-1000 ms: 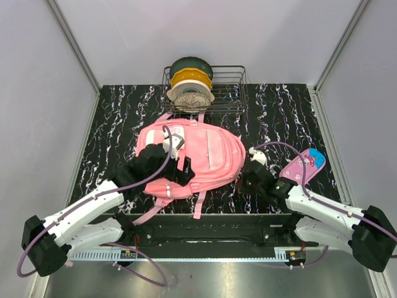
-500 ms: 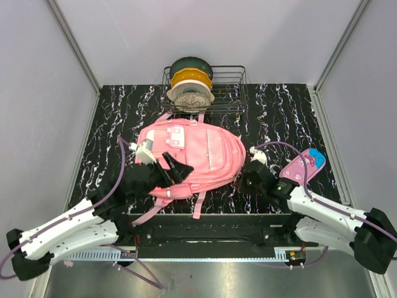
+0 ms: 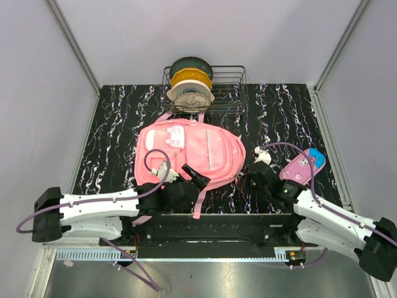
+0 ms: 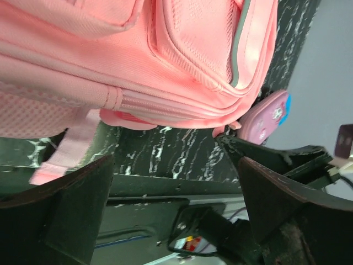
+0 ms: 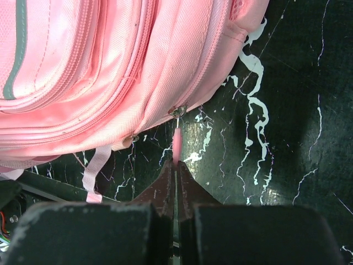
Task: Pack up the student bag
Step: Zip the student bag at the center of the board.
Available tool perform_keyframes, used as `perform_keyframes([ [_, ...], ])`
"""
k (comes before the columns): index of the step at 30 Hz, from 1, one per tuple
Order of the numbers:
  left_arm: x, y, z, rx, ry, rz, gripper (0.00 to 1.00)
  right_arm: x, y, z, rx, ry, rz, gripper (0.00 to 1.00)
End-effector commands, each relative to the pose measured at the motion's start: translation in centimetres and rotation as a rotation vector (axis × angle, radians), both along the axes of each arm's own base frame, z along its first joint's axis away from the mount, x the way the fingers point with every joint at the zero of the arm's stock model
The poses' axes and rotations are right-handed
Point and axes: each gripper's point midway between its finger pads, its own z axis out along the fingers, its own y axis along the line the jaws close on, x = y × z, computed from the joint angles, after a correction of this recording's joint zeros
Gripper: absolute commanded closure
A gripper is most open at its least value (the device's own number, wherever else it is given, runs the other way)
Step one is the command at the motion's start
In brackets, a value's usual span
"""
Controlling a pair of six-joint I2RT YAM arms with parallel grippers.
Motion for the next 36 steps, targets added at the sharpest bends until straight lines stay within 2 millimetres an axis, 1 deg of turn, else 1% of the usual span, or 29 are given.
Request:
perform_keyframes([
  [1, 1.8, -0.7, 0.4, -0.19, 0.012, 0.181, 0.01, 0.5, 0.0, 1.5, 0.027, -0.026, -0.021, 1.0],
  [4, 2.9, 0.3, -0.6, -0.188, 0.001, 0.234, 0.01, 0.4, 0.1, 1.3, 0.025, -0.026, -0.01, 1.0],
  [6, 3.6, 0.8, -0.8, -0.158, -0.025, 0.242, 0.11, 0.4, 0.1, 1.3, 0.028, -0.028, -0.006, 1.0],
  [7, 4.0, 1.2, -1.2, -0.137, -0.027, 0.252, 0.24, 0.4, 0.2, 1.3, 0.029, -0.027, -0.003, 1.0],
  [10, 4.7, 2.1, -2.5, -0.11, -0.013, 0.265, 0.51, 0.4, 0.2, 1.2, 0.025, -0.027, 0.001, 1.0],
  [11, 4.5, 2.0, -3.1, -0.116, 0.019, 0.255, 0.65, 0.4, 0.2, 1.2, 0.025, -0.028, 0.0, 1.0],
  [12, 4.2, 2.7, -4.5, -0.099, 0.035, 0.251, 0.76, 0.5, 0.2, 1.2, 0.024, -0.029, -0.001, 1.0],
  [13, 5.0, 2.6, -4.3, -0.124, 0.014, 0.24, 0.85, 0.5, 0.2, 1.1, 0.022, -0.028, -0.003, 1.0],
  [14, 4.9, 2.6, -4.8, -0.126, 0.028, 0.217, 1.0, 0.4, 0.2, 1.0, 0.017, -0.025, -0.002, 1.0],
  [16, 5.3, 4.0, -5.4, -0.102, 0.022, 0.221, 1.0, 0.5, 0.2, 0.9, 0.013, -0.025, -0.005, 1.0],
  [17, 5.2, 4.6, -5.7, -0.046, 0.011, 0.177, 1.0, 0.6, 0.1, 0.8, 0.007, -0.023, -0.007, 1.0],
  [18, 5.3, 5.1, -4.9, -0.036, -0.013, 0.168, 1.0, 0.6, 0.0, 0.7, 0.004, -0.021, -0.01, 1.0],
  [19, 5.4, 6.5, -5.3, 0.048, -0.025, 0.147, 1.0, 0.6, 0.0, 0.6, 0.003, -0.02, -0.01, 1.0],
  [20, 5.5, 7.3, -4.8, 0.078, -0.044, 0.145, 1.0, 0.5, 0.0, 0.5, -0.003, -0.019, -0.01, 1.0],
  [21, 5.6, 7.9, -3.5, 0.073, -0.08, 0.14, 1.0, 0.6, 0.0, 0.4, -0.005, -0.017, -0.012, 1.0],
  [22, 5.9, 8.9, -3.1, 0.129, -0.118, 0.109, 1.0, 0.6, 0.0, 0.3, -0.008, -0.016, -0.008, 1.0],
  [23, 5.9, 9.4, -2.8, 0.13, -0.126, 0.108, 1.0, 0.6, 0.1, 0.3, -0.004, -0.018, -0.003, 1.0],
  [24, 5.9, 9.9, -1.6, 0.104, -0.155, 0.11, 1.0, 0.6, 0.2, 0.2, -0.006, -0.015, 0.002, 1.0],
  [25, 6.4, 10.7, -1.0, 0.14, -0.203, 0.085, 1.0, 0.6, 0.3, 0.1, -0.007, -0.013, 0.006, 1.0],
  [26, 6.3, 10.8, -0.7, 0.135, -0.206, 0.052, 1.0, 0.6, 0.7, 0.1, 0.0, -0.013, 0.022, 1.0],
  [27, 6.4, 12.2, -0.5, 0.155, -0.202, 0.072, 1.0, 0.6, 0.9, -0.1, -0.004, -0.007, 0.035, 1.0],
  [28, 6.4, 12.5, -0.4, 0.189, -0.22, 0.04, 1.0, 0.6, 1.1, -0.1, -0.002, -0.005, 0.049, 1.0],
  [29, 6.2, 12.6, -0.2, 0.189, -0.218, 0.018, 1.0, 0.4, 1.9, 0.1, 0.02, -0.011, 0.09, 1.0],
  [31, 6.1, 13.1, -0.2, 0.183, -0.207, 0.018, 1.0, 0.3, 2.7, 0.1, 0.04, -0.011, 0.126, 1.0],
  [32, 5.9, 12.6, -0.4, 0.165, -0.203, -0.006, 1.0, 0.1, 3.5, 0.6, 0.072, -0.012, 0.159, 0.98],
  [33, 5.9, 12.3, -0.2, 0.151, -0.208, -0.015, 1.0, 0.0, 4.0, 0.6, 0.087, -0.006, 0.182, 0.93],
  [34, 6.1, 11.9, 0.0, 0.133, -0.217, -0.019, 1.0, 0.0, 4.4, 1.0, 0.103, -0.013, 0.199, 0.82],
  [35, 6.1, 11.6, 0.2, 0.121, -0.216, -0.028, 1.0, -0.5, 5.5, 1.7, 0.16, -0.013, 0.243, 0.76],
  [36, 6.3, 11.3, 0.3, 0.115, -0.221, -0.031, 1.0, -0.6, 6.1, 2.2, 0.198, -0.015, 0.254, 0.66],
])
